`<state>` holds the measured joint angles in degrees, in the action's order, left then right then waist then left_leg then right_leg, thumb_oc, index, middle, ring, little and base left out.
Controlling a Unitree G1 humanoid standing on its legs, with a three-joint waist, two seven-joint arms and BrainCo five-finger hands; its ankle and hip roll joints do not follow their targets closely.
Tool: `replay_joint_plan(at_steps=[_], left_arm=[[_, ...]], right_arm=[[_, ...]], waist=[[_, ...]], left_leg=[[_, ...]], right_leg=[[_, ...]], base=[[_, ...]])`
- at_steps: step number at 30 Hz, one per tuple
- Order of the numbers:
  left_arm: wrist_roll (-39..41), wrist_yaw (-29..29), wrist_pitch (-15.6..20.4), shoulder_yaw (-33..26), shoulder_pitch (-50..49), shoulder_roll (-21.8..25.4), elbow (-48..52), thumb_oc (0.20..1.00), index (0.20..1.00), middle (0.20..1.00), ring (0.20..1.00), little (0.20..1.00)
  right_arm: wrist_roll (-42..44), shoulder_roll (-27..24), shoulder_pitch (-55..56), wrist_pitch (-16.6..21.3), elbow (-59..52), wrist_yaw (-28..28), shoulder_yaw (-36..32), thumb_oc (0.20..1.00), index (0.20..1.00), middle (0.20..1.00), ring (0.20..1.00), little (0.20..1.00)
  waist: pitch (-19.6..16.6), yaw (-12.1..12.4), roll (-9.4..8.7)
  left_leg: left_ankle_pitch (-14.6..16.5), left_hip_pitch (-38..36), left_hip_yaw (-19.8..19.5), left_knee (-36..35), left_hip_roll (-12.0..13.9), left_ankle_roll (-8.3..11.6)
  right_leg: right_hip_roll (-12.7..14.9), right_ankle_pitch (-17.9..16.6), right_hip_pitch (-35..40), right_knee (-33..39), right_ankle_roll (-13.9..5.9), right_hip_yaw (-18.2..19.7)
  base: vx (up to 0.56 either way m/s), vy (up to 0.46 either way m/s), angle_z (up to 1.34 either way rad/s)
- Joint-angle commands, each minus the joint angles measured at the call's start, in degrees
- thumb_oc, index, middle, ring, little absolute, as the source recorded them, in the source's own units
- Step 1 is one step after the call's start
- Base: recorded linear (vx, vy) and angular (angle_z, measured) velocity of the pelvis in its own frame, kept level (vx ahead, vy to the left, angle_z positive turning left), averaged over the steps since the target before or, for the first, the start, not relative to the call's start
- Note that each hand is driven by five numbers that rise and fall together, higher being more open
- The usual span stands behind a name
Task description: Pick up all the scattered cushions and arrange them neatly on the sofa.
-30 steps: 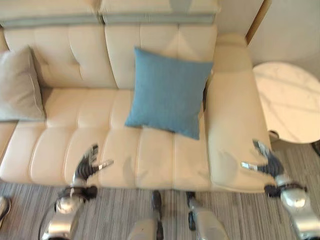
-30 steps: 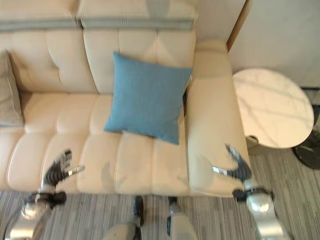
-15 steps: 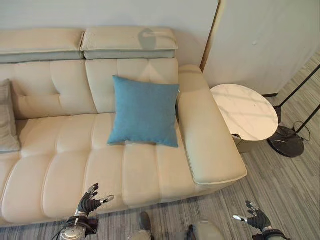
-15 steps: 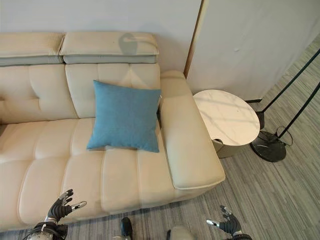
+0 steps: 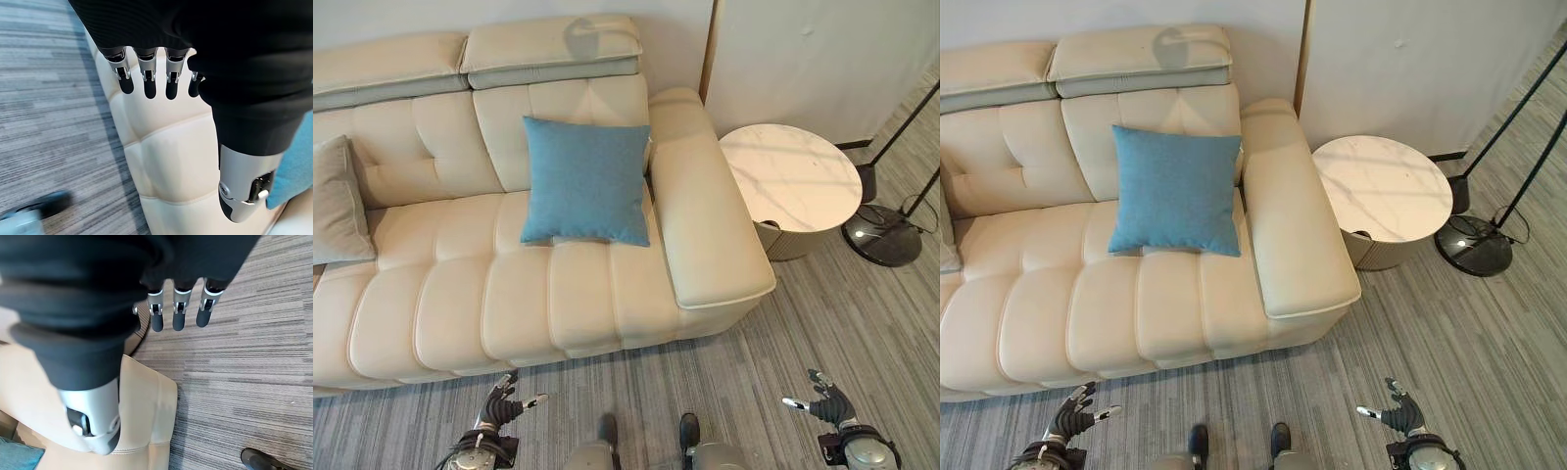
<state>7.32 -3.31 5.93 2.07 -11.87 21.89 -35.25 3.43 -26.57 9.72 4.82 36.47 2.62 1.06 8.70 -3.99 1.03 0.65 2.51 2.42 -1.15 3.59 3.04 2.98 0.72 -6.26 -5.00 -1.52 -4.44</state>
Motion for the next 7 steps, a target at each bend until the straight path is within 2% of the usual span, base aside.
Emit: replay_joint_plan(at_steps=[1,7], left_arm=[[-2.00,-1.02,1.35,-1.58,1.79,3.27,-1.67,1.000,1.000,1.000,1.000,1.000],[-2.58,-1.35,1.02,-2.30,1.48,3.52,-1.56,1.000,1.000,1.000,1.000,1.000]], right_arm=[[0.21,0.39,-1.84,1.53,0.04,1.12,-0.57,1.000,1.000,1.000,1.000,1.000],[-0.44,0.95,-1.98,0.91,1.15,1.19,-0.14,1.000,1.000,1.000,1.000,1.000]], waist=[[-1.44,0.68,-4.06],[-2.88,1.22,-4.02]], left_leg=[[0.13,2.35,0.11,0.79,-2.22,0.35],[-0.60,-1.69,0.46,-3.84,-2.48,-0.08]], right_leg=[[-0.25,1.21,2.15,3.13,-3.76,1.68],[-0.54,1.18,4.41,4.42,-4.03,1.43]], base=[[0.03,0.028,0.05],[0.02,0.039,0.02]])
